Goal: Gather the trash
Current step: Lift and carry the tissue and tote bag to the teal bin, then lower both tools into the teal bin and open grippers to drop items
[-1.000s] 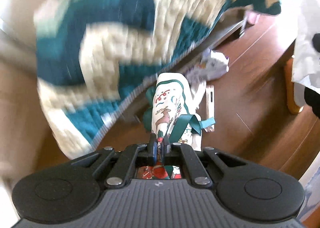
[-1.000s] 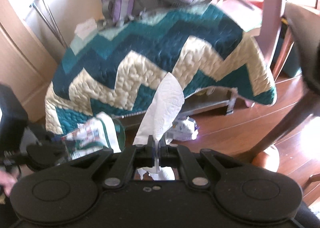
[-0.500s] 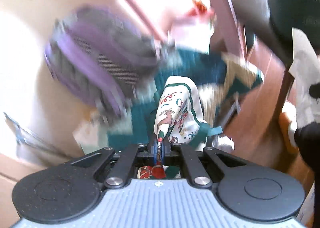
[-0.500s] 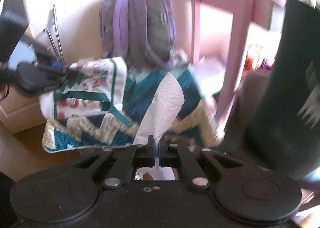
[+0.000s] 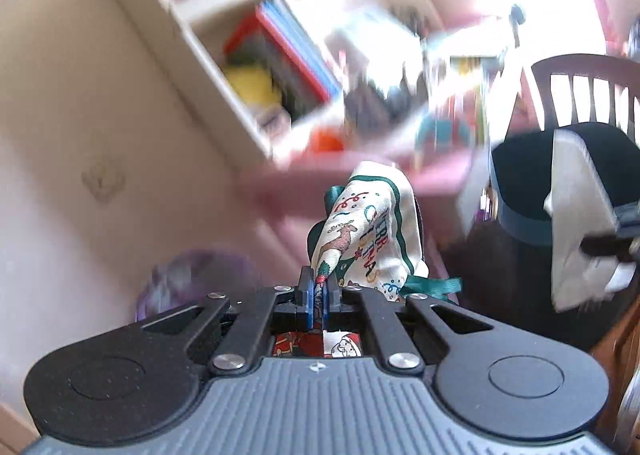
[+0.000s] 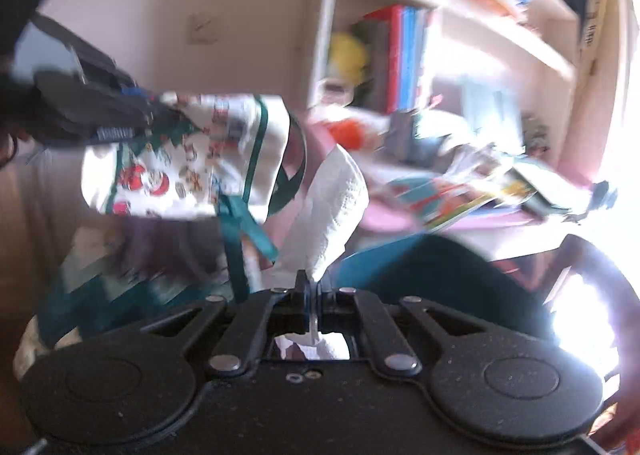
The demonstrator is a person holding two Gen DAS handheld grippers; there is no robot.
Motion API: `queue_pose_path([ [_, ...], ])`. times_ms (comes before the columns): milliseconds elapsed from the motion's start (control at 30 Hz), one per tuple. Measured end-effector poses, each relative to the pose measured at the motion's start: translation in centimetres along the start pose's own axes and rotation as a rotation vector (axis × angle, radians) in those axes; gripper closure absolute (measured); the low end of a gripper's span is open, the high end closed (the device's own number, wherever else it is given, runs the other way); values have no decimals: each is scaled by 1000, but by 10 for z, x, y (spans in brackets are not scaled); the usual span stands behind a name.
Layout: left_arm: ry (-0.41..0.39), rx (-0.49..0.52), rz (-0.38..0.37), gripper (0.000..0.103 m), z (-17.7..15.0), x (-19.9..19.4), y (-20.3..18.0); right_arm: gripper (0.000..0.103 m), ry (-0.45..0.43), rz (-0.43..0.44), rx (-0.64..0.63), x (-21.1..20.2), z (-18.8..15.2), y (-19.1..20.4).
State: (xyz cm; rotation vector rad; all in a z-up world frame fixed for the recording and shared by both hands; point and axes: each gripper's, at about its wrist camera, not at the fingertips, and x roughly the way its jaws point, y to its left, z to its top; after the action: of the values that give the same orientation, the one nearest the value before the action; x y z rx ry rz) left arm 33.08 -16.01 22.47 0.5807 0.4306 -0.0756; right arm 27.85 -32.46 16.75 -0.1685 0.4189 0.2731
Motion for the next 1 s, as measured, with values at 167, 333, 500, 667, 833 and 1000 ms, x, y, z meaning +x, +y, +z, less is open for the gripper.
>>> queue_pose_path([
  [167, -136, -40, -1, 99, 78, -15, -9, 101, -4, -93, 41, 5, 10, -46],
  [333, -181, -73, -72, 99, 126, -15, -40, 101, 29, -140, 71, 4, 5, -80],
  [500, -150, -79, -177, 99, 136, 10, -92, 101, 75, -152, 83, 14, -12, -98],
  [667, -50, -77, -246, 99, 110, 43, -133, 101, 134, -122, 85, 30, -27, -101],
  [833, 37, -74, -293, 99, 89, 68, -155, 97, 175, -104, 82, 44, -40, -100],
  [1000, 111, -54, -333, 99, 80, 84, -171, 88, 200, -103, 90, 51, -48, -101],
])
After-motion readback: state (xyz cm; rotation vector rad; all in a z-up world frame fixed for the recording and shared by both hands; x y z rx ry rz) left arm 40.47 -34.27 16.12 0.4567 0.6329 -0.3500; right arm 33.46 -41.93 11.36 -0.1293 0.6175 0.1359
